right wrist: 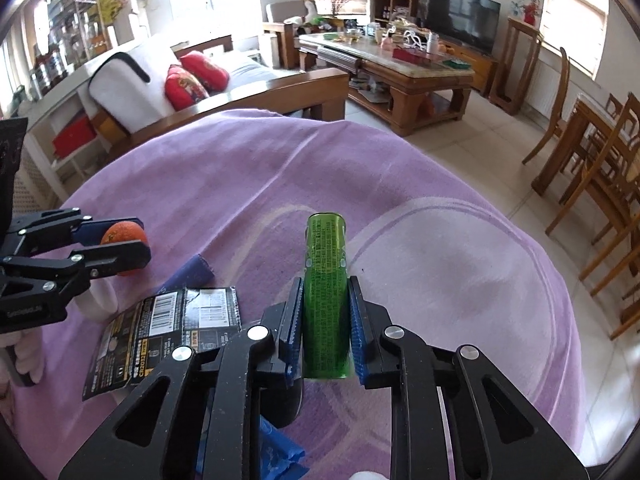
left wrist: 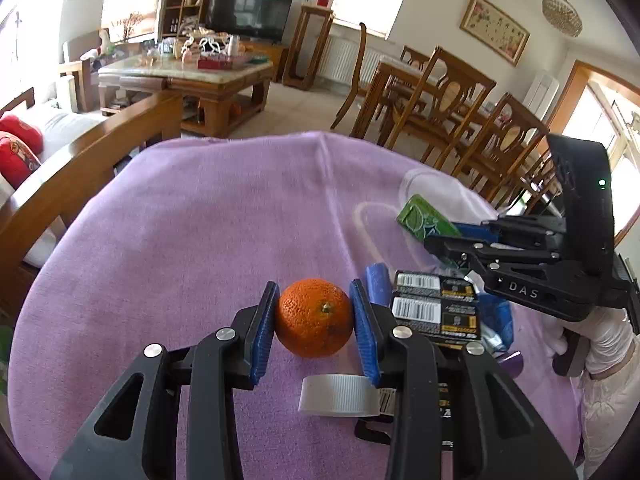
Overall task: Collect trash
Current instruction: 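Grasp the orange with the left gripper while the right grasps the green can, then carry the orange and green can over the bin and open both grippers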
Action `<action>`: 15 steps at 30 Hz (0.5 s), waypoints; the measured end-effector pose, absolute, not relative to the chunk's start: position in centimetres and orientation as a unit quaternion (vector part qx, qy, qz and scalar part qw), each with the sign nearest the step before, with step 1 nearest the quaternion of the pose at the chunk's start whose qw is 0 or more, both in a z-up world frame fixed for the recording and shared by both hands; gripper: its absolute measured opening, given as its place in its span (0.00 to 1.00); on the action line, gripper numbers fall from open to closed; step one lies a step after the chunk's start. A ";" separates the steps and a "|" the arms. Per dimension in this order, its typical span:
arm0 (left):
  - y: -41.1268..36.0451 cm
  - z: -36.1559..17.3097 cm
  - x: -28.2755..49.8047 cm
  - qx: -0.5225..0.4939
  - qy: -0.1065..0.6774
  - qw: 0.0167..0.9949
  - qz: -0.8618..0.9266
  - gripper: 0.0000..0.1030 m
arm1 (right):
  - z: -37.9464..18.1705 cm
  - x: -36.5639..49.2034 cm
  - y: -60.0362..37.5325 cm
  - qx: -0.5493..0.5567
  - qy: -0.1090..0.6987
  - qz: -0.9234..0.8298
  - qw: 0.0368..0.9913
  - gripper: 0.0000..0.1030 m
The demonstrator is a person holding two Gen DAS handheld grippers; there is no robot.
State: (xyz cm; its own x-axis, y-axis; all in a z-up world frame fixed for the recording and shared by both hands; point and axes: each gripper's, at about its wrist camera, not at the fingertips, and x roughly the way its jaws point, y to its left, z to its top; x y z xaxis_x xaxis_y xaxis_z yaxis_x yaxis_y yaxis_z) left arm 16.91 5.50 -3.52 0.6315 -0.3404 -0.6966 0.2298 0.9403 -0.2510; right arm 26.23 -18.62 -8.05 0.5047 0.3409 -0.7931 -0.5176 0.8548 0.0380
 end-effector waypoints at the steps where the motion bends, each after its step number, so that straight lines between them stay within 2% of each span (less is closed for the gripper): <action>1: 5.5 -3.4 16.9 -0.070 0.394 0.903 -0.159 0.34 | -7.8 26.1 -19.0 -0.093 0.428 0.250 0.864 0.21; 15: 1.7 0.4 13.8 -0.059 0.319 0.925 -0.196 0.35 | -2.1 17.9 -26.0 0.009 0.361 0.268 0.893 0.21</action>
